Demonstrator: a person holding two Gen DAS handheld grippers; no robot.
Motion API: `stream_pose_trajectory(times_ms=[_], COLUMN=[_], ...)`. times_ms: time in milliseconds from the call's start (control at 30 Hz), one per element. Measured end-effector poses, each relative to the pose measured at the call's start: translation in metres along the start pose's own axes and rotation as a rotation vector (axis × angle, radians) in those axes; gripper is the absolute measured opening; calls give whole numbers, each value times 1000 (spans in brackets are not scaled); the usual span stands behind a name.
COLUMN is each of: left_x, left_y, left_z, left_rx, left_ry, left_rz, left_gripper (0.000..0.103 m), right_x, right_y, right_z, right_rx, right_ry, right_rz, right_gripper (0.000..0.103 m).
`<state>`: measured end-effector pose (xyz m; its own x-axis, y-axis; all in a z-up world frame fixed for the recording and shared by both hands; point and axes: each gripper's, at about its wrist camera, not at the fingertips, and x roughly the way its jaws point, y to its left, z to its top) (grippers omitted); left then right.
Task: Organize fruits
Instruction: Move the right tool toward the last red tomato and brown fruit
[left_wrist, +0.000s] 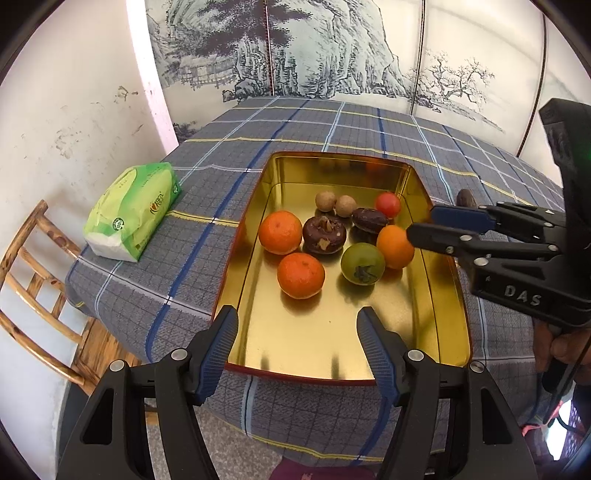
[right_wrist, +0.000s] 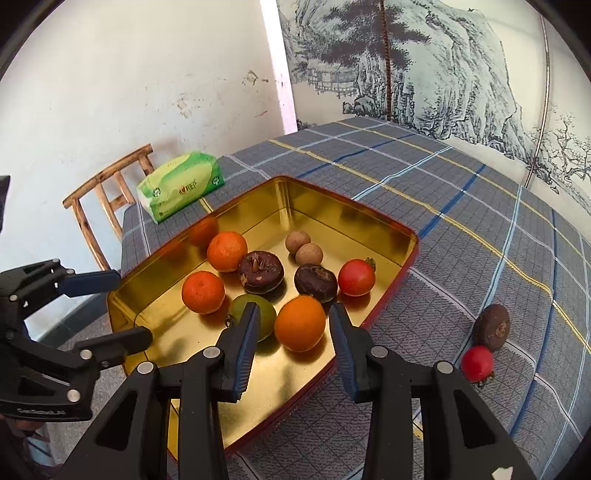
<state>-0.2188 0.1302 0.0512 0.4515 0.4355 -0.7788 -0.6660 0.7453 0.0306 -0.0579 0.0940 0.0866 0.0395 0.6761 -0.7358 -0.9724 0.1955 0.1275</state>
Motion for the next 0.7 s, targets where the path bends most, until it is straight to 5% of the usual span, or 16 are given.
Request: stream_pose_trajectory(times_ms=[700], left_x=[3], left_y=[-16], left_z=[1], left_rx=[29], left_ry=[13], left_rz=[-30], left_gripper=[69], right_x=[-26], right_y=[-100], right_z=[-46], right_rx=[279], right_ry=[-4], right_rz=[-97], right_gripper=[41])
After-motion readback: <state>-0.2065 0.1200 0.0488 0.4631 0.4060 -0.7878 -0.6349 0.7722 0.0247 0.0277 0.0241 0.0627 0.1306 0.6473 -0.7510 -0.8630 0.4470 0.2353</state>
